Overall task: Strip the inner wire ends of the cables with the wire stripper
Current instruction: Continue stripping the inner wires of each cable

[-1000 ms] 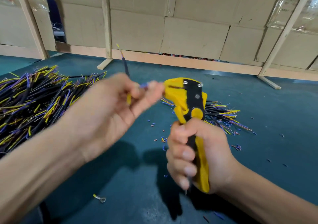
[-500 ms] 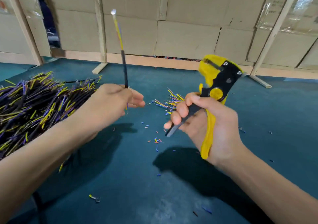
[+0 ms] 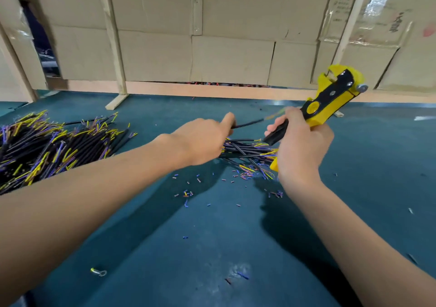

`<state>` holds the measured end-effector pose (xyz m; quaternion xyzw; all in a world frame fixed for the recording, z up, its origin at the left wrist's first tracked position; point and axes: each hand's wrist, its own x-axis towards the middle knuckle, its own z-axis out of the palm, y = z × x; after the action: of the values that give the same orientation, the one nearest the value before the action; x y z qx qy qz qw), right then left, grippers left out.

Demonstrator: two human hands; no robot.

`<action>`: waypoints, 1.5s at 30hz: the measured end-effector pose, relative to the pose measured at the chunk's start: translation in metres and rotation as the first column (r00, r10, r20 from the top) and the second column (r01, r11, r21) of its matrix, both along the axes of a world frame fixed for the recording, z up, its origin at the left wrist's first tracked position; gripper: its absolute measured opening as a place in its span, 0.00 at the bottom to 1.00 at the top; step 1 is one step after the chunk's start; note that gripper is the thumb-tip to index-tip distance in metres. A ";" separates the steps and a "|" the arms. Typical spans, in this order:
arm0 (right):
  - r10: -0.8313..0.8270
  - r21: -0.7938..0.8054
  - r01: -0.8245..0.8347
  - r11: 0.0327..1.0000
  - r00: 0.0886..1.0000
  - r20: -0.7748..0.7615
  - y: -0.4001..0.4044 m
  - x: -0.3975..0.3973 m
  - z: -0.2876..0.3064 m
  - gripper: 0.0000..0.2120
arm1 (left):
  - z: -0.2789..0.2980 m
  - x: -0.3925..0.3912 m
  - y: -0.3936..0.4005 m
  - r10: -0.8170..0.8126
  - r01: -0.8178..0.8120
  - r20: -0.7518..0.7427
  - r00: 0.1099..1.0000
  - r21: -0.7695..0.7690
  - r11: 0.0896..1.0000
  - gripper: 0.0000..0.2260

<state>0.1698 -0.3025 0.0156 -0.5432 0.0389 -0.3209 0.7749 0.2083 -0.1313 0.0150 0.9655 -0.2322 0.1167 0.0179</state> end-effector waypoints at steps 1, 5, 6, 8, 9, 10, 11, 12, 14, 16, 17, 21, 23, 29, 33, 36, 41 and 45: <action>-0.028 -0.032 0.029 0.999 1.000 0.007 -0.001 0.002 -0.001 0.10 | 0.000 0.007 -0.002 -0.031 0.033 -0.024 0.999 0.075 0.997 0.15; -0.042 -0.183 0.045 0.982 0.999 0.024 -0.003 0.007 -0.009 0.09 | -0.001 0.017 -0.001 -0.024 0.018 0.008 1.000 0.428 0.904 0.22; -0.047 -0.244 0.050 0.968 0.999 0.017 -0.002 0.008 -0.012 0.10 | 0.002 0.015 0.004 0.006 -0.017 0.029 1.000 0.403 0.915 0.23; -0.066 -0.394 0.065 0.917 0.998 0.011 -0.001 0.008 -0.017 0.10 | 0.009 0.007 0.026 0.137 -0.163 0.122 0.983 0.233 0.959 0.25; -0.074 -0.485 0.073 0.871 0.997 0.016 -0.002 0.008 -0.020 0.10 | 0.015 0.002 0.044 0.257 -0.281 0.155 0.954 0.163 0.946 0.27; -0.082 -0.583 0.082 0.808 0.996 0.026 -0.002 0.008 -0.023 0.10 | 0.020 -0.003 0.066 0.416 -0.439 0.162 0.895 0.146 0.887 0.28; -0.083 -0.681 0.080 0.728 0.996 0.028 -0.002 0.007 -0.026 0.10 | 0.026 -0.011 0.086 0.593 -0.607 0.129 0.795 0.184 0.773 0.30; -0.080 -0.764 0.062 0.642 0.997 0.014 -0.001 0.006 -0.028 0.11 | 0.030 -0.021 0.104 0.724 -0.710 0.073 0.686 0.282 0.645 0.31; -0.046 -0.870 -0.014 0.493 0.998 -0.042 0.001 0.006 -0.033 0.08 | 0.028 -0.042 0.128 0.821 -0.716 -0.037 0.570 0.467 0.519 0.27; -0.012 -0.931 -0.067 0.359 0.997 -0.076 0.004 0.005 -0.036 0.04 | 0.017 -0.056 0.138 0.829 -0.735 -0.038 0.558 0.441 0.515 0.21; 0.005 -0.954 -0.068 0.291 0.998 -0.070 0.006 0.004 -0.038 0.04 | 0.010 -0.059 0.139 0.826 -0.764 -0.008 0.563 0.376 0.525 0.19; 0.164 -0.995 0.092 0.037 0.982 0.096 0.018 -0.001 -0.043 0.12 | -0.010 -0.062 0.125 0.804 -0.777 -0.011 0.595 0.248 0.578 0.16; 0.246 -0.987 0.158 -0.035 0.958 0.145 0.023 -0.003 -0.044 0.15 | -0.013 -0.062 0.121 0.822 -0.796 0.003 0.569 0.252 0.550 0.18; 0.322 -0.977 0.179 -0.119 0.937 0.132 0.039 -0.011 -0.053 0.16 | -0.012 -0.061 0.128 0.790 -0.780 0.019 0.613 0.176 0.600 0.13; 0.291 -0.993 0.116 -0.026 0.951 0.104 0.042 -0.010 -0.056 0.09 | -0.012 -0.068 0.133 0.736 -0.735 0.030 0.676 -0.044 0.676 0.07; 0.255 -0.997 0.072 0.021 0.964 0.075 0.040 -0.010 -0.057 0.12 | -0.007 -0.075 0.135 0.708 -0.697 0.058 0.704 -0.132 0.705 0.05; 0.191 -0.983 0.147 0.109 0.967 0.166 0.031 -0.011 -0.046 0.13 | 0.001 -0.080 0.136 0.682 -0.608 0.212 0.700 -0.325 0.725 0.05; 0.129 -0.942 0.115 0.316 0.978 0.163 0.021 -0.011 -0.041 0.11 | 0.005 -0.087 0.130 0.593 -0.409 0.310 0.743 -0.491 0.769 0.07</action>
<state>0.1584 -0.2810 -0.0250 -0.8568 -0.2397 -0.3341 0.3113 0.1217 -0.0014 0.0200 0.9138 0.0727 0.3800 0.1240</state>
